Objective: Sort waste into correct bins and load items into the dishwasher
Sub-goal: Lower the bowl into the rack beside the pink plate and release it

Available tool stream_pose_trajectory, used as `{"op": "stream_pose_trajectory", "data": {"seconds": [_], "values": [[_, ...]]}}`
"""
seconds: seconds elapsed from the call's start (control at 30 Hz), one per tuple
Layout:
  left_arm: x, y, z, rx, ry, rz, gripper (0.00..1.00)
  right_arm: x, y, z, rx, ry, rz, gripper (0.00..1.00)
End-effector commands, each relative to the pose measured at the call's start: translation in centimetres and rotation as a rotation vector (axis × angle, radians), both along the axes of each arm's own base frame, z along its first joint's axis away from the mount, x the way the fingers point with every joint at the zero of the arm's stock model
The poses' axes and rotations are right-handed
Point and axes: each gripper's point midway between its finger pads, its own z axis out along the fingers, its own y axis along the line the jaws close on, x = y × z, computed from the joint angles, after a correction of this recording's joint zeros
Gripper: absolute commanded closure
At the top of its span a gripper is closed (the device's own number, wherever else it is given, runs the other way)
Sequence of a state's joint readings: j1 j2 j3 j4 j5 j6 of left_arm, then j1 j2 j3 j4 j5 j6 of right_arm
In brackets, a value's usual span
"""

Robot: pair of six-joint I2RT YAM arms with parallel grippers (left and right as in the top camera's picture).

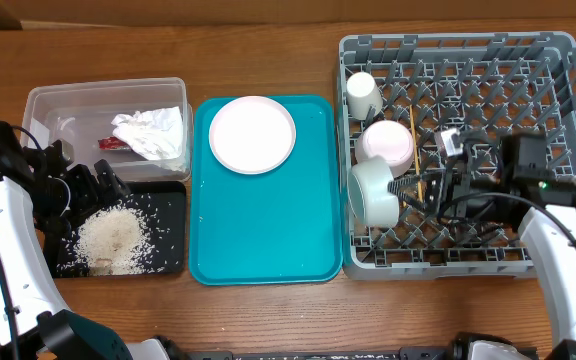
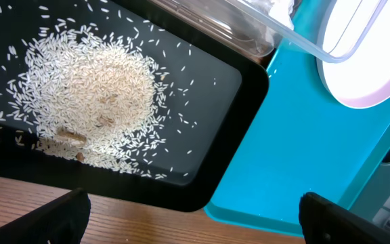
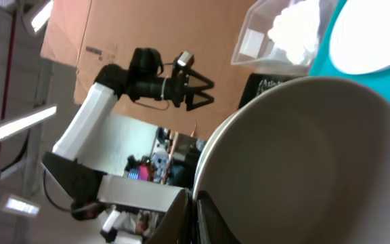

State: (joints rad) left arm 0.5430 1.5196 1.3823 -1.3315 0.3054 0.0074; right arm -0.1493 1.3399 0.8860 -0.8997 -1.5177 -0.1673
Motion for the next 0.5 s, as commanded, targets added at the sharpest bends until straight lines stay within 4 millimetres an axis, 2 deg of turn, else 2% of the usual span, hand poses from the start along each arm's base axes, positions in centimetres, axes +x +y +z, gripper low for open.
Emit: {"op": "stream_pose_trajectory", "data": {"seconds": [0.0, 0.23, 0.47], "values": [[0.4, 0.0, 0.7, 0.018, -0.024, -0.023, 0.0, -0.2, -0.7, -0.7, 0.046, -0.026, -0.02, 0.96], [0.4, 0.0, 0.7, 0.018, -0.024, -0.023, 0.0, -0.4, -1.9, -3.7, 0.038, -0.046, -0.078, 0.96], [0.4, 0.0, 0.7, 0.018, -0.024, -0.023, 0.0, -0.7, -2.1, -4.2, 0.05, 0.0, -0.085, 0.96]]}}
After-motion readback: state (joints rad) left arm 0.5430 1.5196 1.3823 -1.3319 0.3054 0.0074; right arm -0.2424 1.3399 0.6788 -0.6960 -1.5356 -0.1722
